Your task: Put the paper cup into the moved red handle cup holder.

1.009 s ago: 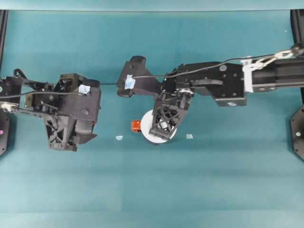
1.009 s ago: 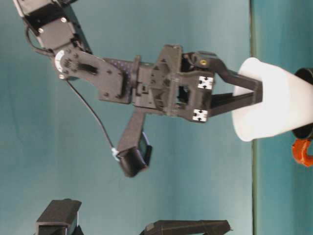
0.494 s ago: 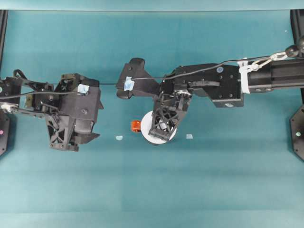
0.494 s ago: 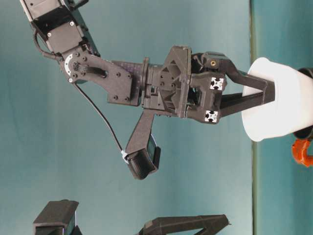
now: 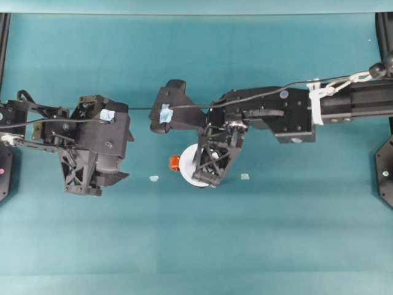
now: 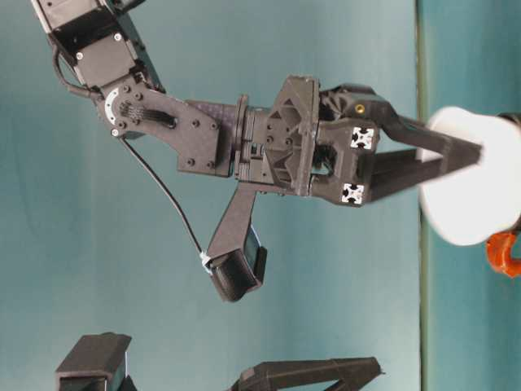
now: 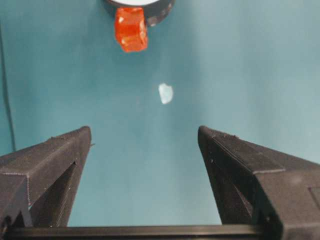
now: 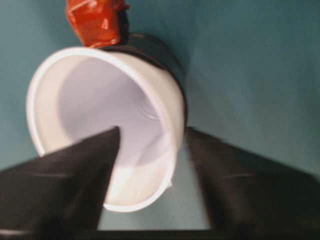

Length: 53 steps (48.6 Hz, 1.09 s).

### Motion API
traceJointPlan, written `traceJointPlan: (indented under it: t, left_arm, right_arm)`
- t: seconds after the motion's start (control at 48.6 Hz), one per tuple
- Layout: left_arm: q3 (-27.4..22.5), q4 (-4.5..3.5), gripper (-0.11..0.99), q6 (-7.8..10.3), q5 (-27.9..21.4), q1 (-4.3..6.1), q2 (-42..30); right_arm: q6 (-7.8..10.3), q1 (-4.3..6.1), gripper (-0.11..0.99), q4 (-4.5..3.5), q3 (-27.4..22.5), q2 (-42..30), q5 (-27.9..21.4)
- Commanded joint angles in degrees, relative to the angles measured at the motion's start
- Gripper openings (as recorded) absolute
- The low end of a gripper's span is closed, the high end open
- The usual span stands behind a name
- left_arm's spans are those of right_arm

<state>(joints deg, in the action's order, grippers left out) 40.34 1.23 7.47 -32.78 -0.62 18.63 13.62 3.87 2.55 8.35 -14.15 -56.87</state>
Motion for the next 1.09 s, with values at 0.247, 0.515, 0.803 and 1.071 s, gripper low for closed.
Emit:
traceJointPlan:
  t: [0.247, 0.515, 0.803, 1.071]
  left_arm:
    - [-0.62, 0.09, 0.90, -0.09, 0.26, 0.00, 0.70]
    - [-0.53, 0.09, 0.90, -0.09, 0.26, 0.00, 0.70]
    - [0.26, 0.09, 0.90, -0.18, 0.18, 0.00, 1.49]
    - [1.05, 0.09, 0.90, -0.26, 0.18, 0.00, 3.16]
  right_arm:
    - [0.18, -0.53, 0.86, -0.09, -1.41, 1.49, 0.00]
    - [0.09, -0.53, 0.84, -0.26, -1.41, 2.46, -0.26]
    - [-0.26, -0.70, 0.84, -0.79, -1.67, 9.05, -2.81]
    - [-3.52, -0.88, 0.84, -0.88, 1.05, 15.56, -2.37]
